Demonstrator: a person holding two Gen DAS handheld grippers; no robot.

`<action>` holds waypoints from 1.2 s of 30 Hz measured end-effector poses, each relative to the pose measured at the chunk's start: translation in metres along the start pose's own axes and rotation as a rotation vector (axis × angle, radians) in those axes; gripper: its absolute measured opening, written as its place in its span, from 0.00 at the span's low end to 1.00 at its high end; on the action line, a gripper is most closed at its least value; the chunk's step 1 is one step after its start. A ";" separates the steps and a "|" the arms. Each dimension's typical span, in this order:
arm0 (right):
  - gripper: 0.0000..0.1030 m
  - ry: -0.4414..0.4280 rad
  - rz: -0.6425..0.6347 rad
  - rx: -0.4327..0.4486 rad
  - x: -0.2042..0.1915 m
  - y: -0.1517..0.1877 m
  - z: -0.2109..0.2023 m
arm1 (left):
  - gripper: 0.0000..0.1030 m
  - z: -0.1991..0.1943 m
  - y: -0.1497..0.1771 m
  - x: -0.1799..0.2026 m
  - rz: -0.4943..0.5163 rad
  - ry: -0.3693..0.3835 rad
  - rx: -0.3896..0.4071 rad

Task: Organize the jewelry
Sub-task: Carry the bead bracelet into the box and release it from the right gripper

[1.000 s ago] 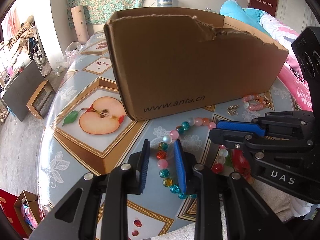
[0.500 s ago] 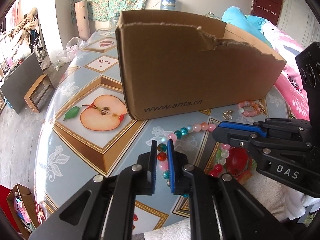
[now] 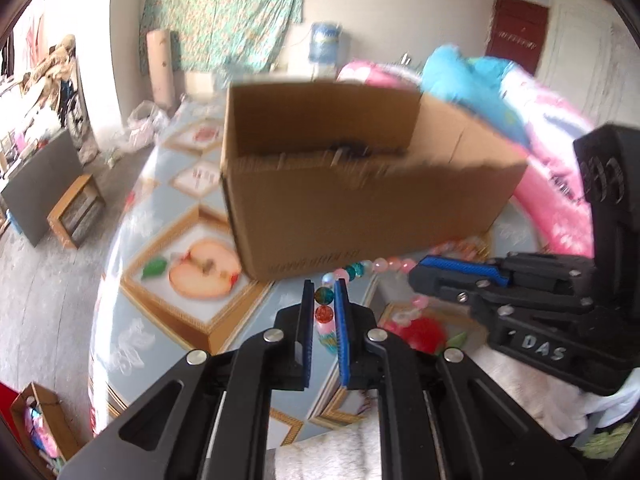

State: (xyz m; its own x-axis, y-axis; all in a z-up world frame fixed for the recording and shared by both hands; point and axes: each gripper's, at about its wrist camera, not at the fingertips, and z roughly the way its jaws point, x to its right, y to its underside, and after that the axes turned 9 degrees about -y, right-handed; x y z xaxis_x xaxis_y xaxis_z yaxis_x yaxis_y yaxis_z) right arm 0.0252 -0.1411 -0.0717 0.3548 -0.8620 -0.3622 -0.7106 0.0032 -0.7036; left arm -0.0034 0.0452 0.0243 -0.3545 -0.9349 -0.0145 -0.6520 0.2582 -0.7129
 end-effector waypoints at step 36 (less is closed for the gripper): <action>0.11 -0.109 0.093 -0.185 0.071 -0.157 0.055 | 0.13 0.088 -0.135 -0.040 0.042 -0.062 0.007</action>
State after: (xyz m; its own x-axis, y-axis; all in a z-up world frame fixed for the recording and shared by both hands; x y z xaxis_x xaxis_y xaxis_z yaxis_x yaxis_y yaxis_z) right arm 0.1956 -0.1753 -0.0204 0.3392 -0.8022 -0.4913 -0.8391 -0.0219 -0.5435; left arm 0.1576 0.0260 0.0589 -0.3386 -0.9368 -0.0876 -0.6324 0.2956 -0.7160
